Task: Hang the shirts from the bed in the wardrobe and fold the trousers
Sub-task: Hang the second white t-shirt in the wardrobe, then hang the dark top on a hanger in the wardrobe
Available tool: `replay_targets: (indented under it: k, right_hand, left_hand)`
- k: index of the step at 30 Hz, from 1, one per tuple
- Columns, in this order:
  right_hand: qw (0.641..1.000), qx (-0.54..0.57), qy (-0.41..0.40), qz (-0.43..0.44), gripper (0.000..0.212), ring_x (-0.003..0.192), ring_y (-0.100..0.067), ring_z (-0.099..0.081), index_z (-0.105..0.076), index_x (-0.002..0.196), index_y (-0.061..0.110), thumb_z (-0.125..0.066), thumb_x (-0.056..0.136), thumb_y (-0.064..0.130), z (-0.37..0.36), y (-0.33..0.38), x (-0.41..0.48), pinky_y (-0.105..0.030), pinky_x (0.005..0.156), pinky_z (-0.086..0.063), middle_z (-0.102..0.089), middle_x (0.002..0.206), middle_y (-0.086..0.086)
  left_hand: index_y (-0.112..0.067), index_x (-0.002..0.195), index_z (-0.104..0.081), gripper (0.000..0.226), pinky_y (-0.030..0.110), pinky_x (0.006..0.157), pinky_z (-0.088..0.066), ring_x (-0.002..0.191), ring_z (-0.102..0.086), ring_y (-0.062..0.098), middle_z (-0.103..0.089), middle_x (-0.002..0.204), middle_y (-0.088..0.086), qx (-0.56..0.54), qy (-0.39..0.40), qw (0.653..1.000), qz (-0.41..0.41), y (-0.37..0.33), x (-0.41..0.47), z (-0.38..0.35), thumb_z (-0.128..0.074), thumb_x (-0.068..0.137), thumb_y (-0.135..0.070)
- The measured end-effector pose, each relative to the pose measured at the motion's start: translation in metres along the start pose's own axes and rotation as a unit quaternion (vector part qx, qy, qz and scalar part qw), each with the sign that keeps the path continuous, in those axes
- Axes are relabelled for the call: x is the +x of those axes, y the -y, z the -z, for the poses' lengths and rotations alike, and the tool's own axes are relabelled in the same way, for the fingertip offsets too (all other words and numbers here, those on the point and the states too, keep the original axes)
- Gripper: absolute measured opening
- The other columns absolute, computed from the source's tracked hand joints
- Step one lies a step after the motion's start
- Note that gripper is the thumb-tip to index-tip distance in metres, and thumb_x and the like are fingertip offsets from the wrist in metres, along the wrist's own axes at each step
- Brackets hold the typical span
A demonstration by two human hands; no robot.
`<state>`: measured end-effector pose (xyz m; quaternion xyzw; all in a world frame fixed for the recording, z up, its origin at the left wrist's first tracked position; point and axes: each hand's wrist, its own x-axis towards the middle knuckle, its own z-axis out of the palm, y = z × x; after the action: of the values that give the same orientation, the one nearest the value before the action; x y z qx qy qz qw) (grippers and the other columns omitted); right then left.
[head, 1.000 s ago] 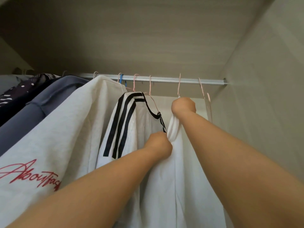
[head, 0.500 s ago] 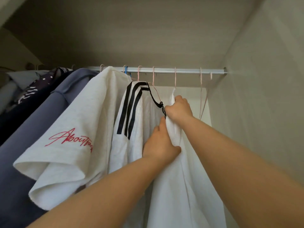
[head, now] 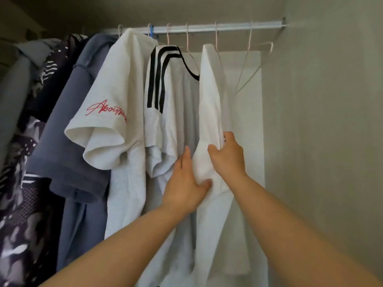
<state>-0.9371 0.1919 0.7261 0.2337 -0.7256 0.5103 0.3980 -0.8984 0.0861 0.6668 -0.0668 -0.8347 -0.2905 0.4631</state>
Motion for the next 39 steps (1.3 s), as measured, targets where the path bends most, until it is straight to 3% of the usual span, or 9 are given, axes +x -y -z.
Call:
replay_targets:
  k: [4,11,16,19,26,30,33,39]
  right_hand:
    - [0.999,0.005,-0.001,-0.033,0.045,0.097,-0.027,-0.06,-0.043,0.127,0.018,-0.056,0.088,0.034,0.006,-0.025,-0.041,-0.034,0.079,-0.049,-0.062,0.113,-0.004]
    - [0.998,0.053,0.025,-0.038,0.043,0.106,-0.021,-0.055,-0.043,0.127,0.019,-0.056,0.088,0.029,-0.005,-0.057,-0.142,-0.031,0.079,-0.045,-0.058,0.117,0.002]
    - [0.991,0.063,0.117,0.01,0.043,0.105,-0.019,-0.053,-0.043,0.129,0.015,-0.056,0.089,0.021,-0.025,-0.07,-0.236,-0.026,0.077,-0.04,-0.057,0.116,0.002]
    - [0.978,0.069,0.19,0.042,0.043,0.106,-0.024,-0.052,-0.048,0.127,0.01,-0.059,0.086,0.015,-0.04,-0.067,-0.3,-0.03,0.081,-0.039,-0.059,0.115,-0.004]
    - [0.92,0.097,0.361,0.122,0.037,0.104,-0.028,-0.052,-0.053,0.123,0.006,-0.059,0.087,0.014,-0.077,-0.019,-0.442,-0.03,0.079,-0.04,-0.059,0.114,-0.011]
    - [0.866,0.11,0.46,0.162,0.044,0.117,-0.022,-0.046,-0.045,0.133,0.016,-0.055,0.092,0.024,-0.103,0.033,-0.522,-0.031,0.088,-0.043,-0.053,0.129,-0.004]
    - [0.813,0.118,0.517,0.241,0.049,0.126,-0.022,-0.041,-0.039,0.139,0.016,-0.052,0.093,0.029,-0.121,0.077,-0.577,-0.035,0.098,-0.04,-0.047,0.137,-0.004]
    - [0.726,0.143,0.591,0.32,0.049,0.13,-0.022,-0.036,-0.037,0.14,0.014,-0.048,0.095,0.03,-0.147,0.166,-0.675,-0.034,0.103,-0.034,-0.044,0.14,-0.005]
  left_hand:
    - [-0.018,0.152,-0.003,0.094,0.02,0.102,-0.026,0.139,-0.028,0.017,-0.017,0.156,0.004,0.022,0.0,0.999,0.025,0.006,-0.041,0.001,-0.064,0.085,-0.043]
    - [-0.017,0.151,-0.014,0.082,0.022,0.108,-0.022,0.14,-0.021,0.018,-0.02,0.156,0.001,0.17,-0.029,0.983,0.061,0.026,-0.15,0.002,-0.063,0.087,-0.031]
    - [-0.009,0.148,-0.026,0.078,0.036,0.112,-0.023,0.138,-0.028,0.027,-0.031,0.151,0.009,0.274,-0.036,0.956,0.101,0.039,-0.234,0.028,-0.066,0.082,-0.022]
    - [-0.011,0.148,-0.027,0.076,0.039,0.114,-0.023,0.139,-0.028,0.026,-0.032,0.152,0.008,0.344,-0.024,0.928,0.14,0.053,-0.296,0.053,-0.064,0.084,-0.024]
    - [-0.024,0.152,-0.005,0.078,0.041,0.118,-0.008,0.146,-0.008,0.021,-0.011,0.159,-0.002,0.444,0.003,0.836,0.322,0.07,-0.438,0.127,-0.053,0.092,-0.037]
    - [-0.025,0.151,0.005,0.075,0.045,0.119,-0.002,0.147,0.004,0.019,0.001,0.16,-0.003,0.511,0.049,0.759,0.402,0.073,-0.513,0.189,-0.042,0.095,-0.045]
    - [-0.025,0.151,0.003,0.074,0.045,0.116,0.004,0.146,0.007,0.019,0.003,0.16,-0.003,0.548,0.076,0.698,0.454,0.072,-0.573,0.244,-0.038,0.095,-0.049]
    - [-0.024,0.152,-0.001,0.071,0.046,0.114,0.01,0.146,0.009,0.018,-0.001,0.16,-0.004,0.562,0.042,0.607,0.561,0.056,-0.669,0.347,-0.035,0.095,-0.05]
